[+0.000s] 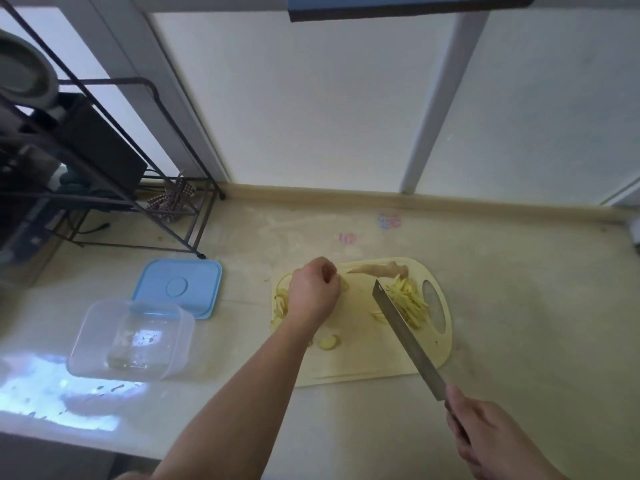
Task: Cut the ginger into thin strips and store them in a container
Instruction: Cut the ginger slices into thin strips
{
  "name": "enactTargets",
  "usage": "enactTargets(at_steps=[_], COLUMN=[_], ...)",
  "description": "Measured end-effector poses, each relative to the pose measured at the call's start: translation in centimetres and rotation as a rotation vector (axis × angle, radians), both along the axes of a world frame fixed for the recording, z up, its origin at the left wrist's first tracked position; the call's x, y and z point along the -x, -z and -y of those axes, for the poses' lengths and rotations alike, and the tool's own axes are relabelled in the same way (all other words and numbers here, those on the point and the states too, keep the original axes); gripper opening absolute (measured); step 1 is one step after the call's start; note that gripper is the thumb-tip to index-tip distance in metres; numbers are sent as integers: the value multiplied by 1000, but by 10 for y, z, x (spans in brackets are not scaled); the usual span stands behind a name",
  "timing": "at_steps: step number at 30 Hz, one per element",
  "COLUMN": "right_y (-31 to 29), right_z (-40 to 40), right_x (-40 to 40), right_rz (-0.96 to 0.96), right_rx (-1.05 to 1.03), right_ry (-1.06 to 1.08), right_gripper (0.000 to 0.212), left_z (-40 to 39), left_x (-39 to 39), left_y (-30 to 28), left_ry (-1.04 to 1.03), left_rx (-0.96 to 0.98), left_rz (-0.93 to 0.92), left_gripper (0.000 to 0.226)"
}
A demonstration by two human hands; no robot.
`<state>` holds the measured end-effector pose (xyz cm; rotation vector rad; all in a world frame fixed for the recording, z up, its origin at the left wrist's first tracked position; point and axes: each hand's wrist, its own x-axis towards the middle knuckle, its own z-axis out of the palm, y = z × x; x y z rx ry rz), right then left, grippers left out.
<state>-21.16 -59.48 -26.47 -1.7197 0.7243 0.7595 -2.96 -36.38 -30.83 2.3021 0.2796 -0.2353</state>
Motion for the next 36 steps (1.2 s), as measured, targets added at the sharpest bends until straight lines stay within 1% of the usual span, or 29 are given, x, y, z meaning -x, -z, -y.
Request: enactTargets(at_steps=[2,3,5,6,8,9,10,13,15,16,19,20,22,24,27,29,30,31,32,33,35,36], right_y=[-3,-3,-3,-2,-1,0,1,3,3,3,3,2,2,2,1,0,0,0,0,0,0,-1], right_z=[1,2,3,4,5,6,7,7,8,8,7,7,7,7,4,3,2,3,3,3,4,4], right_x=[-2,-3,-4,-5,-6,-7,-7,-10,-12,-12,-13,-13,-12,-10,-10,-10,-10,-10,-9,-9,-8,-7], right_rz=[-9,-12,-8,-5,-3,-6,-12,-23,-16,-14,-22,-28,-35,-27,-11,0,5,7,8,5,-1,-3], right_rx=[-12,-12,-11,-13,-17,-19,-23,-30,-24,-15,-11,-11,-10,-2,0,-1,-5,-9,-9,-10,-11,-8], right_ry=[-25,-36,-66,-85,-105,-100,-92,-106,-122,-127,-148,-147,-149,-161,-168,-168,-167,-164,-160,-156,-148,-147], right_gripper=[53,53,53,53,54,53,53,52,52,52,53,53,52,52,55,58,59,61,62,63,63,63], left_z=[-16,-22,-23,-17,-2,4,8,5,-5,-12,-39,-48,-64,-74,-83,-87,-88,-84,-78,-69,-44,-31], left_x=[5,9,25,36,56,65,74,88,92,92,91,90,84,73,57,52,52,53,57,62,73,79], left_y=[-9,-12,-17,-15,-8,-2,5,19,27,27,31,32,32,30,31,30,29,25,19,11,-4,-7], left_ry=[-15,37,222,283,337,352,383,524,525,490,419,418,421,457,635,682,662,608,518,422,239,165], left_rx=[-51,-95,-186,-190,-125,-129,-178,-385,-467,-492,-553,-565,-557,-583,-679,-701,-690,-631,-515,-354,-56,58], left_rz=[-26,-57,-106,-96,-68,-45,-13,222,357,386,459,478,475,459,494,520,528,528,502,424,109,-49], left_gripper=[11,11,13,15,17,18,18,17,21,24,21,25,40,46,37,30,25,20,14,9,3,4])
